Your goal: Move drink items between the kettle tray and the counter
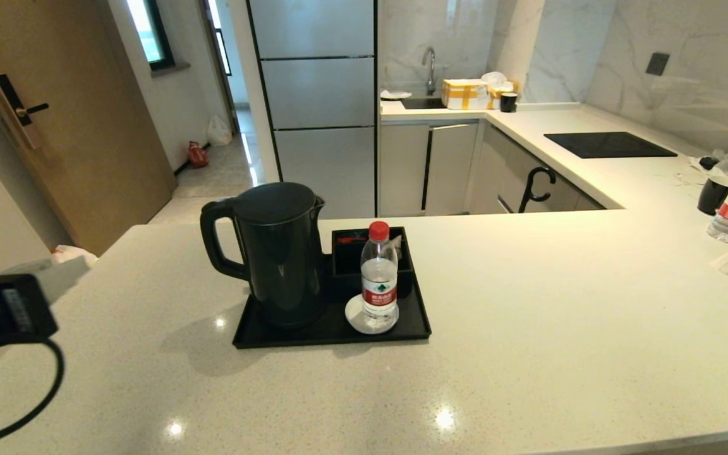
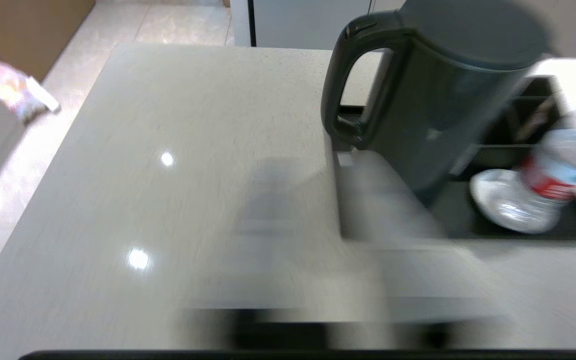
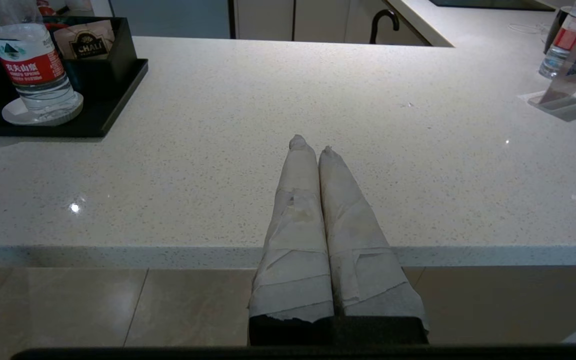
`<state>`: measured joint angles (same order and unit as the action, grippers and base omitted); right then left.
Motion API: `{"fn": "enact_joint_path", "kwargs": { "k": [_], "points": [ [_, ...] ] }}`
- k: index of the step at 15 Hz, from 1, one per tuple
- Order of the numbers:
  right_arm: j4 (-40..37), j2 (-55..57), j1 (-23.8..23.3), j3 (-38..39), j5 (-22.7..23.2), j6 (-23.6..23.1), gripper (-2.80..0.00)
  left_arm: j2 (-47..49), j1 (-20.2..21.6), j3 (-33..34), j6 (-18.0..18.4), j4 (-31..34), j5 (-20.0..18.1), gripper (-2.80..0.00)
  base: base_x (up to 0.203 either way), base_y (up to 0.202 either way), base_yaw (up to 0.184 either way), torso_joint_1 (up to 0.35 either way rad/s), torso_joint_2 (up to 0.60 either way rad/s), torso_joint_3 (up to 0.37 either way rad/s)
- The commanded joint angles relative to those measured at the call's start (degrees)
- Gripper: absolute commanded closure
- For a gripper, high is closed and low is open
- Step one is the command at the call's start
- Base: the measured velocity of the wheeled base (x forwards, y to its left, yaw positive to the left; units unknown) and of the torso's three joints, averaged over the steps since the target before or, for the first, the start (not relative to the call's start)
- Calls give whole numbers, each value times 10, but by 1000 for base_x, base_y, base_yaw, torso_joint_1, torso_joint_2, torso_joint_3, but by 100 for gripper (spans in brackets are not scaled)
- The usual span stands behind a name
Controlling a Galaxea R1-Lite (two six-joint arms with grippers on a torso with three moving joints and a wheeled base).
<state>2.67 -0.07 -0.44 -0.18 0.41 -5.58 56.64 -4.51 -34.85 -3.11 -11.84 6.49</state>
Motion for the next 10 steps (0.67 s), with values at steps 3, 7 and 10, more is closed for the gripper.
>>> {"fn": "enact_joint_path", "kwargs": {
  "k": [3, 7, 10],
  "points": [
    [1, 1, 0, -1, 0, 0, 0, -261, 28, -140, -49, 430, 4, 0, 0, 0, 0, 0, 0, 0],
    [1, 1, 0, 0, 0, 0, 0, -398, 77, -337, -123, 791, 4, 0, 0, 0, 0, 0, 0, 0],
    [1, 1, 0, 0, 1, 0, 0, -432, 37, -399, -179, 917, -2, 0, 0, 0, 0, 0, 0, 0]
  ]
}}
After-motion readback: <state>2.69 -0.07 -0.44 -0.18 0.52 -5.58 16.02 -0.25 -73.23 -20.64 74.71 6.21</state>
